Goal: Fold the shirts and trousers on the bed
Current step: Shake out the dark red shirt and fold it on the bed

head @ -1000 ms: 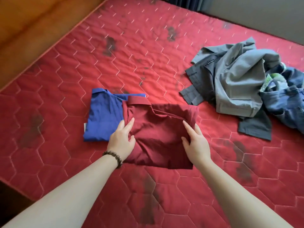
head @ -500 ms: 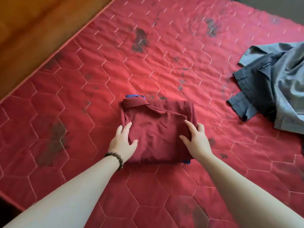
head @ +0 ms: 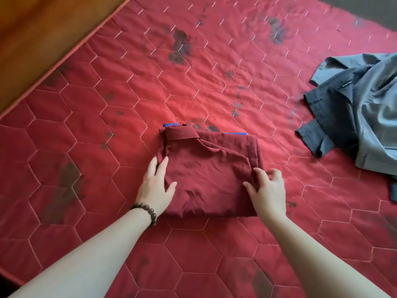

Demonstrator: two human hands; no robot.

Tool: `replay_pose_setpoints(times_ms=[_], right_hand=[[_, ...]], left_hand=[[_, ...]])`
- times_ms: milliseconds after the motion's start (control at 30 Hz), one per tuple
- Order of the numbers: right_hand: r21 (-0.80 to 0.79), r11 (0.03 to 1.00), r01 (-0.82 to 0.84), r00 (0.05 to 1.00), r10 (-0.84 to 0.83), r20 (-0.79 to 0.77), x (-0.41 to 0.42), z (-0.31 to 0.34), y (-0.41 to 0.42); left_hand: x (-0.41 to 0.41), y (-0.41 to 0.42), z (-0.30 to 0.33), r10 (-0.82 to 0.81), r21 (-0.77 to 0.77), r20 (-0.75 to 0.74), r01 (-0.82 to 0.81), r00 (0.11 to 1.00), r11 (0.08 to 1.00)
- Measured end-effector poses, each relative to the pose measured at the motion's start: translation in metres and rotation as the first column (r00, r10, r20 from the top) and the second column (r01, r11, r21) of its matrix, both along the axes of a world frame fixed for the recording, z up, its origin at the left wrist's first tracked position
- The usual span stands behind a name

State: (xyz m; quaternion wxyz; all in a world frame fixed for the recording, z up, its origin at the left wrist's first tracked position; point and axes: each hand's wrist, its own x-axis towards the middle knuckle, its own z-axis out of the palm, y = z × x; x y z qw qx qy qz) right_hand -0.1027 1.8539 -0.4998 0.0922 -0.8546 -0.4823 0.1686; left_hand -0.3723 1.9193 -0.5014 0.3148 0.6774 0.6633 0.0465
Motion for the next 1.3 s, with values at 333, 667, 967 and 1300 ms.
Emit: replay_pose_setpoints(times_ms=[333, 667, 967, 1300], right_hand=[[-0.031, 0.843, -0.538, 0.820, 0.531, 0.212, -0.038, -0.043, 0.028], [-0.193, 0.978, -0.076, 0.962, 0.123, 0.245, -0.020, -0.048, 0.010], [-0.019, 0.802, -0.597, 0.796, 0.596, 0.107, -0.080, -0.062, 0.036], [-0.225, 0.974, 0.008, 0.945, 0.066, 0.320, 0.024, -0.037, 0.023]], left_hand=[[0.043, 0.022, -0.033, -0.370, 0.237, -0.412, 0.490, 0.833, 0.839], [0.026, 0.032, -0.041, -0.261, 0.181, -0.397, 0.354, 0.880, 0.918], [0.063, 0.018, -0.054, -0.381, 0.289, -0.428, 0.523, 0.819, 0.802], [0.049, 0.024, -0.045, -0.280, 0.428, -0.359, 0.424, 0.890, 0.798]])
